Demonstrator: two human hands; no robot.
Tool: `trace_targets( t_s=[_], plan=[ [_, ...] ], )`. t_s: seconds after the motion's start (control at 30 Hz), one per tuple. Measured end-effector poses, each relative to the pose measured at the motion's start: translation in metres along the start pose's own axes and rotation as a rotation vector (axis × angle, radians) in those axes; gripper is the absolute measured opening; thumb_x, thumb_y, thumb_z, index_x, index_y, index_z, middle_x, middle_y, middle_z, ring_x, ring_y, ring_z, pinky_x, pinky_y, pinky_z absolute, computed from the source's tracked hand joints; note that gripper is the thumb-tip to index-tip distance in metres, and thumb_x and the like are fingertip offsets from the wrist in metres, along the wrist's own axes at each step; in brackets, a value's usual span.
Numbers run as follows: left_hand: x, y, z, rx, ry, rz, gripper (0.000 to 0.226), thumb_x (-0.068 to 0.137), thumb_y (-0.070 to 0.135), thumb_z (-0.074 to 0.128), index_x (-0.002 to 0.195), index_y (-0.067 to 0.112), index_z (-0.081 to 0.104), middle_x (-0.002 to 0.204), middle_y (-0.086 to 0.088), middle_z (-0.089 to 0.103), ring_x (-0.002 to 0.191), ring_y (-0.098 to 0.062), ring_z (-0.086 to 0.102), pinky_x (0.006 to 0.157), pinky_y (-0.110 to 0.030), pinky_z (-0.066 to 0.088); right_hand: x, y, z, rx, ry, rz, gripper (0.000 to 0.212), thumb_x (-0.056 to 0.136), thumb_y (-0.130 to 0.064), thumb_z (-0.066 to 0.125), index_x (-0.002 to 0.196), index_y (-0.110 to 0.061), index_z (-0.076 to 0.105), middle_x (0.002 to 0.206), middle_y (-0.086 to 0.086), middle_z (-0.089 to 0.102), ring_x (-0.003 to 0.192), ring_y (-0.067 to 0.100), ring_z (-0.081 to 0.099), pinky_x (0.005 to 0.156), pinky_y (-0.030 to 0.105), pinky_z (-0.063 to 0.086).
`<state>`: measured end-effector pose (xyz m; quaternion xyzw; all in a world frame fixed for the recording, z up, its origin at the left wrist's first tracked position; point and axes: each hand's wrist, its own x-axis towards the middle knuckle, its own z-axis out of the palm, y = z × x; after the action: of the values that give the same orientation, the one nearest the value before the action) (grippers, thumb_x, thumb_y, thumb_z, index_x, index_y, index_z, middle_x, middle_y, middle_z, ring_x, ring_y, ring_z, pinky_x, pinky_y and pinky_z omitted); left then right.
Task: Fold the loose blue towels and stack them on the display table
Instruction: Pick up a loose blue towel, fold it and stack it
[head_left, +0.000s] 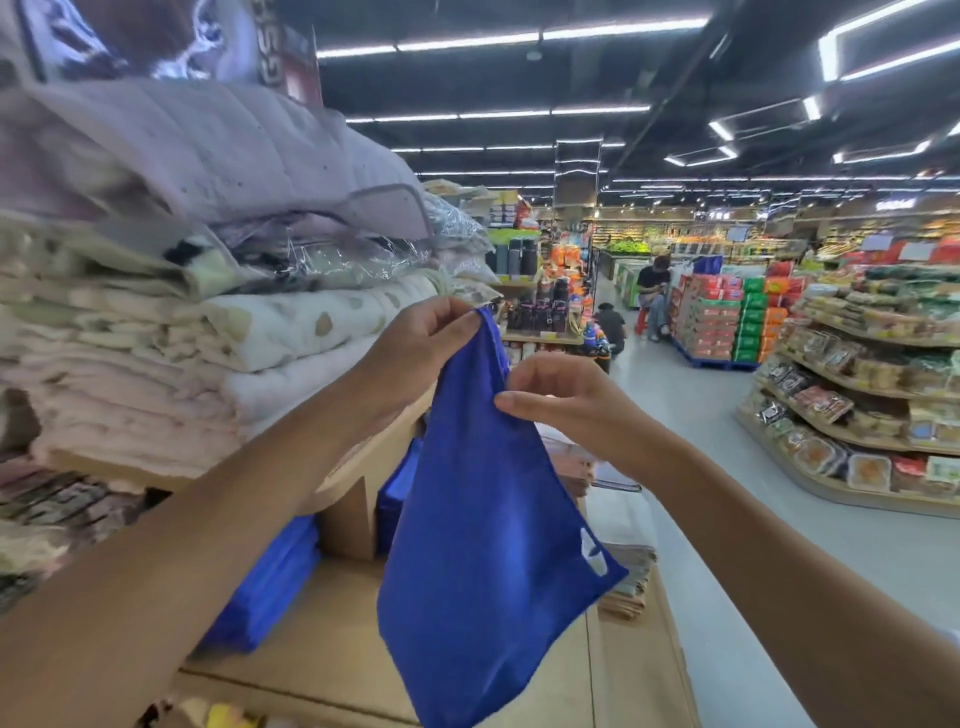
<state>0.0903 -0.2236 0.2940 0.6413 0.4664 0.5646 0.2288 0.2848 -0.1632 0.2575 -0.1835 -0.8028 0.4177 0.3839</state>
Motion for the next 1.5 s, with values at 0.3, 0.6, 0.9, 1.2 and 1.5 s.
trace_targets(
  t_s=[0.3,0.6,0.9,1.2,1.5],
  plan=[
    [0.003,0.017,0.000,0.031,0.076,0.092,0.018,0.105,0.023,0.054,0.092,0.024,0.066,0.082,0.007,0.065,0.073,-0.006,0.057,0.070,-0.027,0.045,-0.013,-0.005,0.002,-0.241,-0.055,0.019,0.031,0.083,-0.046,0.074,0.090,-0.016,0.075,0.098,0.000,0.075,0.091,0.036,0.073,0.084,0.061,0.058],
    [0.012,0.024,-0.021,-0.026,0.160,0.103,0.016,0.105,0.021,0.055,0.094,0.023,0.067,0.084,0.007,0.066,0.076,-0.007,0.060,0.072,-0.032,0.048,-0.039,0.029,-0.001,-0.518,-0.159,0.171,0.015,0.082,-0.038,0.071,0.069,-0.040,0.066,0.066,-0.019,0.060,0.061,-0.001,0.055,0.059,0.023,0.044],
    [0.016,0.017,-0.057,0.036,0.282,0.117,0.019,0.103,0.021,0.057,0.088,0.027,0.067,0.079,0.015,0.068,0.073,-0.002,0.060,0.073,-0.032,0.047,-0.072,0.054,-0.029,-0.519,-0.002,0.221,0.031,0.094,-0.025,0.062,0.066,-0.034,0.070,0.060,-0.017,0.060,0.059,-0.001,0.056,0.054,0.015,0.040],
    [-0.036,-0.033,-0.068,0.362,0.427,0.182,0.014,0.105,0.028,0.049,0.093,0.036,0.050,0.082,0.003,0.063,0.064,0.000,0.052,0.060,-0.016,0.038,-0.086,0.048,-0.070,-0.477,0.344,-0.003,0.055,0.096,0.002,0.060,0.093,-0.053,0.066,0.090,-0.022,0.071,0.083,-0.003,0.062,0.066,0.008,0.046],
    [-0.102,-0.066,-0.065,0.044,0.548,0.047,0.010,0.097,0.042,0.056,0.089,0.042,0.062,0.071,0.013,0.067,0.064,-0.005,0.056,0.058,-0.029,0.047,-0.108,0.042,-0.069,0.020,0.388,0.134,0.016,0.083,-0.041,0.074,0.088,-0.027,0.081,0.083,-0.002,0.078,0.074,0.010,0.071,0.064,0.025,0.060]
  ],
)
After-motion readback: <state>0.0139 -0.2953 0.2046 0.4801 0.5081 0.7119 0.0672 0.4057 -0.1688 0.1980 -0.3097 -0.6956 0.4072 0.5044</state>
